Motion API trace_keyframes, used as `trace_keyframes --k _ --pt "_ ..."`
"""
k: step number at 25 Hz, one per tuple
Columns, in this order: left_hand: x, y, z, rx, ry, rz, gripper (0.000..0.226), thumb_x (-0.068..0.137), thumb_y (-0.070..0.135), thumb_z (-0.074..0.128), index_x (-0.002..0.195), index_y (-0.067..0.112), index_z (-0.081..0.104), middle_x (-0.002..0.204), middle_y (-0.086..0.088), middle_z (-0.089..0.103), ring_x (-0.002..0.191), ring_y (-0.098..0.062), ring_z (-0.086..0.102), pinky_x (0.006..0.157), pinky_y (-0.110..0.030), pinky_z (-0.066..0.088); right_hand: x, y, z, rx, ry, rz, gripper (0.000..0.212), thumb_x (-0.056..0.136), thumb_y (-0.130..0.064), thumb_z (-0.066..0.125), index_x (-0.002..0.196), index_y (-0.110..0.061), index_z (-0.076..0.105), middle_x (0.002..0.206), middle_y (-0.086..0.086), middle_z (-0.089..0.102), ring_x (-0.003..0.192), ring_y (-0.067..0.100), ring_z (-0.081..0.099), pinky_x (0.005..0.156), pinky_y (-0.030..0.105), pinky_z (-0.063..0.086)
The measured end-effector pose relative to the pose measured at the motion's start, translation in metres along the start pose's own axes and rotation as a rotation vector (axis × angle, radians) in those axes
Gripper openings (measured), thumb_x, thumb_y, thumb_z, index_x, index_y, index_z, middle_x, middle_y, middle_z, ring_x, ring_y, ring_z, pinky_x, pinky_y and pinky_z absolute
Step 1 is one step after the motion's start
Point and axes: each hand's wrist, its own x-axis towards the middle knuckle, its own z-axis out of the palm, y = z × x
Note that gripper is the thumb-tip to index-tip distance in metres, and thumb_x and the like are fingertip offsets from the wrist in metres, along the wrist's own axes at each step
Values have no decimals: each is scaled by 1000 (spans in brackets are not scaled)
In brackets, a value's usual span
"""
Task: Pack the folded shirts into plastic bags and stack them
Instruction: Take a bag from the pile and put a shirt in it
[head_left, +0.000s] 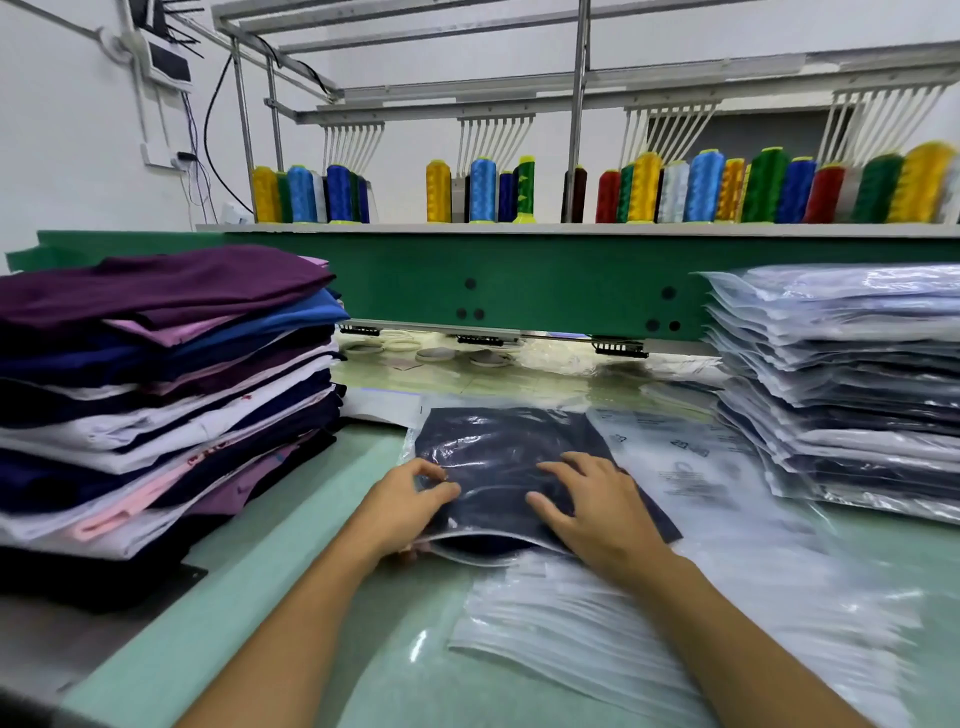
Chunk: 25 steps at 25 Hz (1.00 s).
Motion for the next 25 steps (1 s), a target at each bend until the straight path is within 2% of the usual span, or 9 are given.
trace_keyframes --k 3,6,9,12,15,18,22,25 --pt "-4 8 0 -346 -108 -15 12 93 29 66 102 24 73 76 -4 64 41 -14 41 40 -19 28 -6 -20 4 129 -129 -89 62 90 -72 37 142 -40 49 141 -17 48 131 11 41 108 36 35" --pt "-4 13 -2 -522 -208 4 20 93 14 62 108 20 73 63 -1 51 42 -10 28 39 -15 20 -5 -27 9 23 -193 -46 54 95 -63 39 143 -39 47 142 -11 48 135 18 40 110 39 32" --pt "-4 15 -1 -695 -276 31 27 91 8 60 115 16 70 54 2 32 41 -9 20 36 -17 19 -6 -28 8 -41 -187 -9 54 96 -60 40 144 -38 46 144 -9 47 135 22 41 111 42 33" --pt "-2 17 1 -845 -285 56 29 87 10 68 115 14 67 55 3 31 41 -6 24 35 -17 23 -8 -38 3 25 -19 -119 44 96 -44 53 138 -35 51 136 -15 52 126 16 48 104 39 40" --pt "-1 17 5 -904 -279 75 41 77 16 77 116 14 66 56 3 34 41 -5 27 35 -16 24 -11 -57 -4 264 188 -260 23 89 -26 58 112 -27 60 108 -17 62 101 9 58 87 35 49" --pt "0 16 9 -933 -289 74 47 76 17 78 121 12 64 55 4 36 40 -5 27 35 -15 24 -14 -74 -6 315 235 -293 8 93 -32 56 100 -28 57 88 -14 62 83 8 56 73 34 49" --pt "-1 16 14 -948 -327 58 48 77 16 77 122 10 62 55 3 38 39 -4 28 35 -15 24 -15 -78 -5 251 295 -280 17 98 -40 60 96 -24 63 81 -9 66 78 11 58 67 37 50" --pt "-2 16 14 -962 -341 60 48 77 15 77 122 9 61 55 2 38 39 -4 27 36 -15 22 -18 -80 -7 205 445 -308 11 94 -35 69 98 -25 69 76 -12 64 67 11 58 53 35 50"
